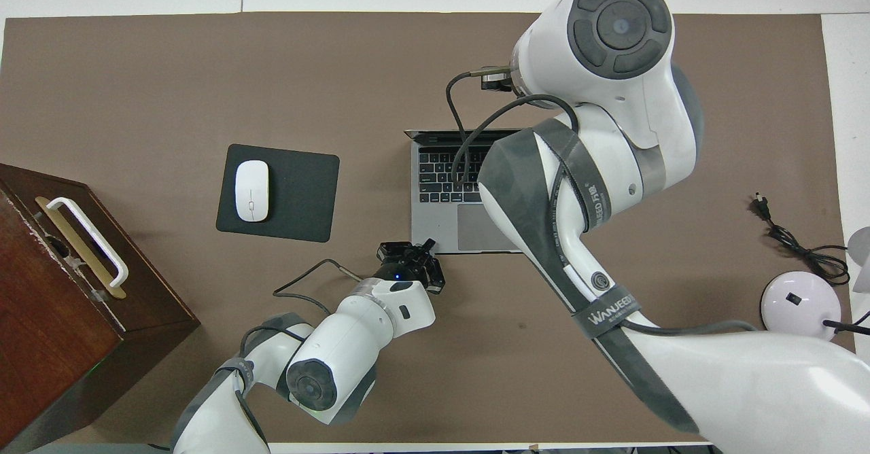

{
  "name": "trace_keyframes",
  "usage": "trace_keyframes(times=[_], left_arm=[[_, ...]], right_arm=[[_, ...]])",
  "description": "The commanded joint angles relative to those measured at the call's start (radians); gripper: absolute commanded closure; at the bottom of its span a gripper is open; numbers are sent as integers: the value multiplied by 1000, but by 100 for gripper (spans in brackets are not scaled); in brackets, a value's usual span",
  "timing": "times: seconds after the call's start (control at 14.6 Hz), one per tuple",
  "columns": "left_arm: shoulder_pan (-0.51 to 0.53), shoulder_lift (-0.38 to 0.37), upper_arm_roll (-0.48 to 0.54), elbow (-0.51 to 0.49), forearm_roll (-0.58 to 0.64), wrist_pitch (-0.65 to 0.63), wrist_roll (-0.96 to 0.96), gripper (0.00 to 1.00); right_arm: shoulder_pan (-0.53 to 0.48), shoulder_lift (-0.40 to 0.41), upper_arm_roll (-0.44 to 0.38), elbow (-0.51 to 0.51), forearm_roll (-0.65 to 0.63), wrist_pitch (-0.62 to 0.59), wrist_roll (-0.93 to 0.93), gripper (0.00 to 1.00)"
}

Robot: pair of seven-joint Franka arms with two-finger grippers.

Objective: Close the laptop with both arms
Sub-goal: 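Push the laptop lid down toward the keyboard with the right gripper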

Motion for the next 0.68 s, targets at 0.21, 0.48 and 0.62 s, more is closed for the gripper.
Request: trace_keyframes(times=[0.21, 0.48, 0.62], left_arm=[[8, 28, 16, -4, -15, 20, 61, 100], [9, 28, 17, -2, -15, 20, 66, 100], [9, 29, 17, -4, -15, 19, 73, 100]], right_arm=[[-14, 3, 9, -29, 40, -27, -5, 100], [-11, 3, 10, -49, 61, -44, -6, 100], [-14, 0, 10, -48, 113, -85, -8, 100]])
